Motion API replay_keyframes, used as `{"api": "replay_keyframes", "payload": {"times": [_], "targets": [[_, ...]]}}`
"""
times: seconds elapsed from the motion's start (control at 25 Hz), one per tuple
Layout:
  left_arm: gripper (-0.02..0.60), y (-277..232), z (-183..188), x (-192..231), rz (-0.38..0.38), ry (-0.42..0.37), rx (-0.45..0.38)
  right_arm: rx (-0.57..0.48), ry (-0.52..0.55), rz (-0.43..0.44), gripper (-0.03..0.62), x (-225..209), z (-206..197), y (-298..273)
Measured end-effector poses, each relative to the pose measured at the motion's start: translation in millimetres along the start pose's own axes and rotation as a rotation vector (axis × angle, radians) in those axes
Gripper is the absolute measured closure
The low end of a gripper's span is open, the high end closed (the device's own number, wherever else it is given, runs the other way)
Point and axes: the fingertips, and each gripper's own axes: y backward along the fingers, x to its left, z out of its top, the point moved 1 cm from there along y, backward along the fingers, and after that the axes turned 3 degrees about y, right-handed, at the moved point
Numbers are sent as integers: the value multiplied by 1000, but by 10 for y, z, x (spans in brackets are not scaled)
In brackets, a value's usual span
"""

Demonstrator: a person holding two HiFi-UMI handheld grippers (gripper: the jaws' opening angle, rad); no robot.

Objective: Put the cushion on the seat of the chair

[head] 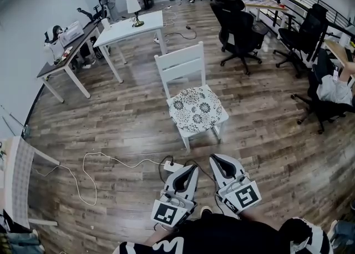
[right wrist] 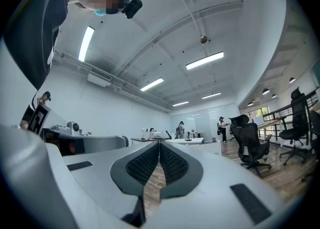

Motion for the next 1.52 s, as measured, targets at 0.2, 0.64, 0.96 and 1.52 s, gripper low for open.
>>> {"api": "replay_keyframes", "payload": {"times": [0.2,0.64,0.96,1.52], "targets": [[575,399,-39,-64,9,5,29,22,-29,-13,572,307,-53,111],[575,1272,114,-72,-3,35,30,28,-20,-48,572,1129,3,356],[575,1689,8,-301,-58,53,62,33,-33,-79,572,1574,-71,691],[575,1796,177,-376,-56,70,26,47,40,-51,572,1767,34,810]]}}
